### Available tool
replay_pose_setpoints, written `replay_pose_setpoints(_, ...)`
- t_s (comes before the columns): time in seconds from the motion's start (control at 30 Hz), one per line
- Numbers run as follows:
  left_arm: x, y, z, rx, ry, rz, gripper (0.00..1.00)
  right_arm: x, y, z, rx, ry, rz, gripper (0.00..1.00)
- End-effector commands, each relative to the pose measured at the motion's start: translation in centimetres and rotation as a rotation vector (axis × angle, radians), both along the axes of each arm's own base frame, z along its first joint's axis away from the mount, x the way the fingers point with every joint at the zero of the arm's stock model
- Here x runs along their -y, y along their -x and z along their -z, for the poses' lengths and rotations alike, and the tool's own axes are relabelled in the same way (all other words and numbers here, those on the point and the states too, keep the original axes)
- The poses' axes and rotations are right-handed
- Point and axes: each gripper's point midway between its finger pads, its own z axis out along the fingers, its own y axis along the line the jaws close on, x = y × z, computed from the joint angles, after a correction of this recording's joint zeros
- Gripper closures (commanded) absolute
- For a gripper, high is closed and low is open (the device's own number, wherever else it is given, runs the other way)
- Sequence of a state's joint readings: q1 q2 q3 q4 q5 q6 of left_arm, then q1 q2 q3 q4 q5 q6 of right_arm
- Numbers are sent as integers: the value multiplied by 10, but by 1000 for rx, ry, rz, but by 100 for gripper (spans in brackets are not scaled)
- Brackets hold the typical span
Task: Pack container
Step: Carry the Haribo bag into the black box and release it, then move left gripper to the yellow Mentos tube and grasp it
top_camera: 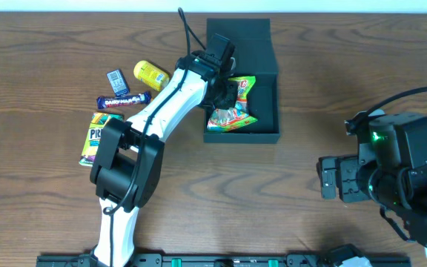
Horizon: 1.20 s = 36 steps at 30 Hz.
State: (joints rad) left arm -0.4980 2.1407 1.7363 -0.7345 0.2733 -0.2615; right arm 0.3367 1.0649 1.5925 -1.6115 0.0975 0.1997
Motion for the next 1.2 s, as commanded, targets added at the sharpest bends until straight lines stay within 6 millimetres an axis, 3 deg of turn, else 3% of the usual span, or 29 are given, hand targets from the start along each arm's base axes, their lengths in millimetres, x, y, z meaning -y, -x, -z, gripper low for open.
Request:
replay_pose_setpoints(0.0,-1,-13,-14,52,6,-17,36,2,0,-3,10,3,-3,1)
replay_pose_setpoints(0.17,1,-21,-28,81,28,-33,30,2,0,-3,10,3,-4,1)
replay_pose_setpoints(0.27,4,-28,-53,123,59,-55,30,2,0,-3,10,3,-4,1)
replay_pose_setpoints(0.37,-8,-35,-76,180,34,-88,34,2,0,-3,10,3,-4,1)
replay_pose_setpoints(0.47,-32,-40,-99,248,-31,-146,38,2,0,-3,10,3,-4,1)
replay_pose_setpoints(0.53,-57,-48,-116,311,-91,-218,33,2,0,-3,10,3,-4,1)
replay_pose_setpoints(0.63,-109,-59,-140,352,-127,-427,23,2,0,-3,10,3,-4,1)
replay_pose_setpoints(0.83,-186,-71,-129,254,-89,-758,18,2,0,-3,10,3,-4,1)
replay_pose_setpoints(0.93,-212,-78,-119,230,-84,-857,2,2,0,-3,10,3,-4,1)
replay_pose_setpoints(1.0,-221,-83,-105,194,-72,-883,5,2,0,-3,10,3,-4,1)
replay_pose_setpoints(1.17,-213,-101,-70,143,-21,-875,5,2,0,-3,10,3,-4,1)
